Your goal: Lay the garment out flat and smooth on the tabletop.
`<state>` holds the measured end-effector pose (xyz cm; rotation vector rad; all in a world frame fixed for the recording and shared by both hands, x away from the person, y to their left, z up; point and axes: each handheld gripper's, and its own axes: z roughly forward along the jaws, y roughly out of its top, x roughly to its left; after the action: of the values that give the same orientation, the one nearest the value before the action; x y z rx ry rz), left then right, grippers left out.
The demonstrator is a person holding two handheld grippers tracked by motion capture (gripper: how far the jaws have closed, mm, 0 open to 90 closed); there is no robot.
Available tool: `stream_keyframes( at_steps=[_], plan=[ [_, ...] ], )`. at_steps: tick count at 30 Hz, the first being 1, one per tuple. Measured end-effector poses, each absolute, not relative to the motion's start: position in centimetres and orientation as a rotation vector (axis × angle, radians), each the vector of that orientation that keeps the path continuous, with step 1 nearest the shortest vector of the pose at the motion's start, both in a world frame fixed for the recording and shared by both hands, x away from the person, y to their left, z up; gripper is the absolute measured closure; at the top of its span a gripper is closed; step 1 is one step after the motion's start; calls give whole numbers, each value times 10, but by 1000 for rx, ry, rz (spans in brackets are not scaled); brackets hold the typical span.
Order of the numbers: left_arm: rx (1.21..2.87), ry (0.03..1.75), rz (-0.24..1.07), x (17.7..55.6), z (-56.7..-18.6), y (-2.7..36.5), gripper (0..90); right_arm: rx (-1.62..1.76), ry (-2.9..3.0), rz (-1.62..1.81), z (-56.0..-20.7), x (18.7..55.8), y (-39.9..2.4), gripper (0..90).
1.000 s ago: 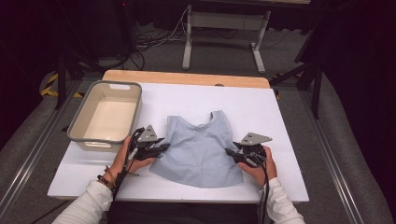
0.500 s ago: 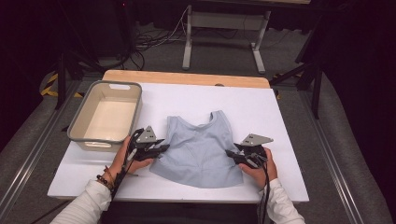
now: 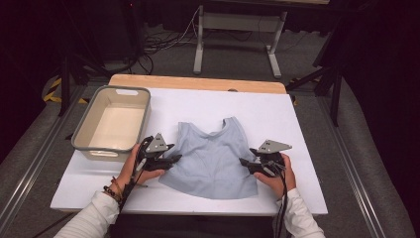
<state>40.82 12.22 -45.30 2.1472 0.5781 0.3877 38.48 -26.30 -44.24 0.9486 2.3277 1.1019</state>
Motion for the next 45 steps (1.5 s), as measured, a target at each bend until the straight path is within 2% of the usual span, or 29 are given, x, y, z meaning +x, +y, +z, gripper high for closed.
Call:
stream_keyframes(
  at_steps=[3, 8, 10, 15, 18, 21, 23, 25, 26, 27, 29, 30, 38, 45],
  plan=[
    [2139, 568, 405, 411, -450, 118, 436, 964, 2313, 1119, -442, 386, -263, 416],
    [2097, 598, 376, 425, -443, 109, 405, 995, 2257, 1170, -437, 391, -264, 388],
    [2106, 608, 357, 429, -445, 106, 498, 1030, 2228, 1187, -436, 394, -264, 411],
    [2145, 592, 323, 429, -448, 105, 731, 977, 2308, 1120, -440, 395, -258, 612],
    [2167, 584, 301, 425, -447, 106, 772, 960, 2338, 1092, -441, 391, -261, 690],
    [2221, 560, 275, 419, -447, 105, 777, 964, 2371, 1098, -442, 387, -265, 699],
    [2237, 553, 262, 417, -447, 105, 757, 947, 2405, 1089, -443, 384, -265, 696],
    [2235, 571, 269, 418, -446, 105, 671, 933, 2423, 1064, -443, 383, -263, 653],
    [2229, 580, 277, 420, -445, 105, 617, 930, 2422, 1055, -442, 383, -262, 571],
    [2214, 585, 274, 422, -445, 105, 594, 936, 2417, 1056, -442, 384, -261, 526],
    [2164, 614, 247, 429, -443, 103, 493, 957, 2397, 1082, -439, 388, -261, 456],
    [2156, 617, 233, 432, -442, 102, 472, 974, 2378, 1110, -437, 391, -261, 432],
    [2090, 730, 190, 461, -436, 85, 332, 1069, 2270, 1237, -414, 431, -260, 356],
    [2063, 850, 103, 483, -439, 85, 237, 1208, 2333, 1233, -420, 480, -254, 342]
  ],
)
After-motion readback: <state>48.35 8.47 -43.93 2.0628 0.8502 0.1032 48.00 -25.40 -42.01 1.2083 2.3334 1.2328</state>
